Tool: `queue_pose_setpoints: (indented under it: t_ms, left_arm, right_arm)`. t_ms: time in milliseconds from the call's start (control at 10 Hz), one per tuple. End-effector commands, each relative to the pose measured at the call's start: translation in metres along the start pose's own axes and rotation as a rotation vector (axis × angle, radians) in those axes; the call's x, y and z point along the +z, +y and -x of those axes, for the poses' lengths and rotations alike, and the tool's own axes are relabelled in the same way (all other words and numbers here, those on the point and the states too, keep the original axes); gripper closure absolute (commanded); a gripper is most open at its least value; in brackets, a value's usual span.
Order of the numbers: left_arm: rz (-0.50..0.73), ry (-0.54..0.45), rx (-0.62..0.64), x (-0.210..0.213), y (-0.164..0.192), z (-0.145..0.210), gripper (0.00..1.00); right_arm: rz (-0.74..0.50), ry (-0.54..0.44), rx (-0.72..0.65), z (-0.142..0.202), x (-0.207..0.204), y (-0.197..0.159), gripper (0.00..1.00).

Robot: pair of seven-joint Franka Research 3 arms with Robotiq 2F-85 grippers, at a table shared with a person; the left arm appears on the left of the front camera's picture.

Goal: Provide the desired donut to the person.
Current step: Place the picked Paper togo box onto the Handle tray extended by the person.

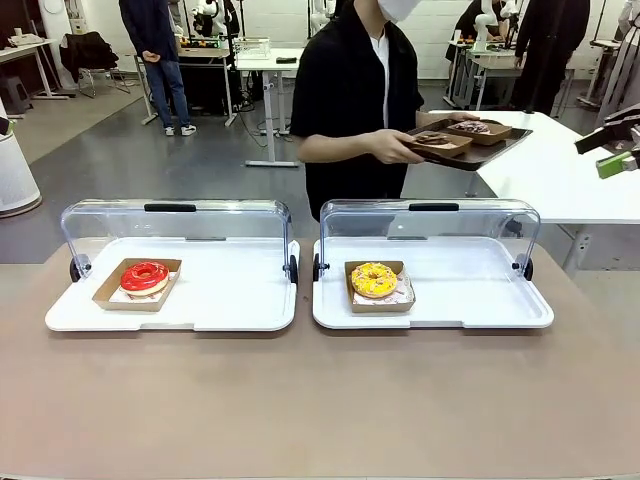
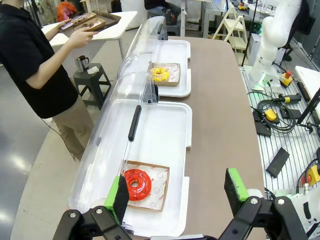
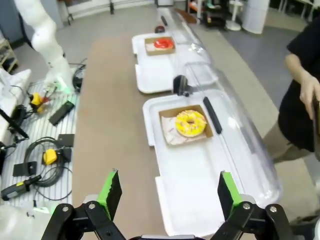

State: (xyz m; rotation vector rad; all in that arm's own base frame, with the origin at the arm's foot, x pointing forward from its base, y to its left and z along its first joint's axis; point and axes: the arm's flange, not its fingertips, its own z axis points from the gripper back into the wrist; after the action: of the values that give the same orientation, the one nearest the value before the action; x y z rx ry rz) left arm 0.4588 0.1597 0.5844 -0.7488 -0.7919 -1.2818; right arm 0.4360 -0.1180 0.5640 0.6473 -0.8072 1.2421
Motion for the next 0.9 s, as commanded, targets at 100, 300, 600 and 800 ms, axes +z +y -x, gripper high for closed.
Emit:
queue_pose_setpoints:
  t_ms: [100, 300, 600, 800]
  left_arm:
    - [0.0, -0.006, -0.004, 0.0001, -0.0023, -0.0005, 0.0]
    - [0.0, -0.006, -0.004, 0.0001, -0.0023, -0.0005, 0.0]
    - [0.0, -0.006, -0.004, 0.0001, -0.0023, -0.0005, 0.0]
    - [0.0, -0.006, -0.004, 0.0001, -0.0023, -0.0005, 0.0]
  right_arm:
    - [0.031, 0.048, -0.044, 0.0064, -0.0076, 0.0008, 0.0]
    - [0.054, 0.076, -0.154, 0.0025, -0.0075, -0.0023, 0.0]
    - [0.027, 0.03, -0.017, 0.0072, -0.0027, -0.0029, 0.0]
    - [0.027, 0.03, -0.017, 0.0072, -0.0027, -0.0029, 0.0]
